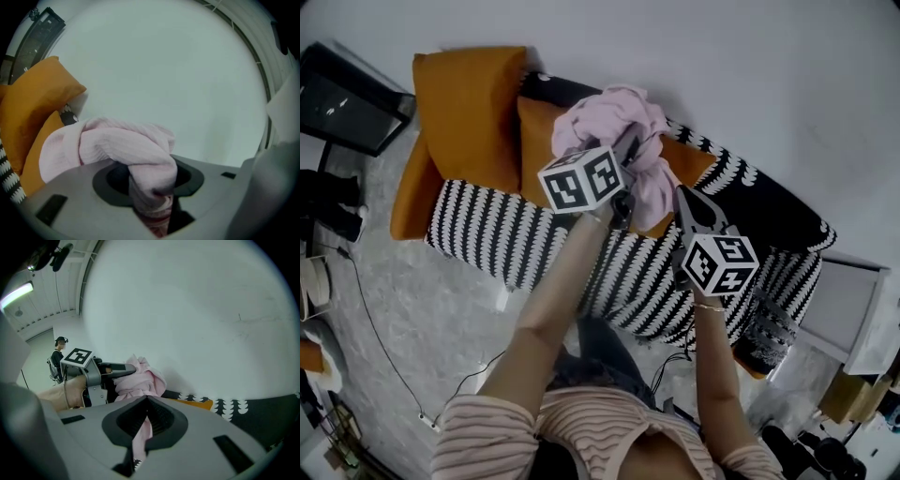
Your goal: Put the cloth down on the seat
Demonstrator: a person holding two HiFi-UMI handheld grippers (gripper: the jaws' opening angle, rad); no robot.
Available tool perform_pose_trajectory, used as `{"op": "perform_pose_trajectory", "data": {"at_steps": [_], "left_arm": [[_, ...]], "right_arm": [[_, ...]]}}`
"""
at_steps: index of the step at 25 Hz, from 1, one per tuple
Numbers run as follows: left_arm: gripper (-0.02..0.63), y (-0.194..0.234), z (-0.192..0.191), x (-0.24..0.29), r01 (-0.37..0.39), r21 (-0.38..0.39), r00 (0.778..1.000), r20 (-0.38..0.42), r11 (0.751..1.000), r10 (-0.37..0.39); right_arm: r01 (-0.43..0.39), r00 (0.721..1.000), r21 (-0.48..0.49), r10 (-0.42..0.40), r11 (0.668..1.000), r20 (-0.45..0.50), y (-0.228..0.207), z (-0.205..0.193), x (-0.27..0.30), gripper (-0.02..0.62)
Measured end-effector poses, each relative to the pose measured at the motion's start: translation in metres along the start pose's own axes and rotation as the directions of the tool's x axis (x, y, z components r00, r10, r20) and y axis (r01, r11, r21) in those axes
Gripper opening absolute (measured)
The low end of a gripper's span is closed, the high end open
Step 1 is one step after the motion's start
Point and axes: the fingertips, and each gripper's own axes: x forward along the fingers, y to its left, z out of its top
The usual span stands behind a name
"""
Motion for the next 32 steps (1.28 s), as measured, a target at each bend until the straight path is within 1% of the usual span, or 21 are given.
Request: {"op": "perform_pose_trajectory", "data": {"at_steps": [7, 12, 20, 26, 32], "left_arm": [[0.190, 0.022, 0.001, 0.027, -0.048, -0.044, 0.998, 0.032, 0.998, 0.049], [0.190, 0.034, 0.002, 0.040, -0.079, -0.049, 0.996, 0.046, 0.996, 0.081], [0.190, 0.050, 0.000, 0.066, -0.137, -0.055, 0.990, 0.031, 0.989, 0.139], [0.192, 0.063, -0.004, 0.083, -0.174, -0.042, 0.985, 0.009, 0.984, 0.175], [0.195, 0.069, -0.007, 0.098, -0.203, -0.021, 0.979, -0.016, 0.979, 0.203]], "right_arm": [[0.000, 1.000, -0.002, 0.000, 1.000, -0.019, -0.012, -0.003, 0.017, 0.008], [-0.001, 1.000, -0.005, 0.001, 1.000, -0.031, -0.014, -0.005, 0.026, 0.008], [0.008, 0.998, 0.003, -0.007, 1.000, -0.057, -0.025, -0.013, 0.039, 0.008], [0.012, 0.998, 0.008, -0.011, 1.000, -0.068, -0.031, -0.017, 0.047, 0.008], [0.005, 0.996, -0.010, -0.006, 1.000, -0.088, -0.035, -0.019, 0.061, 0.008]]}}
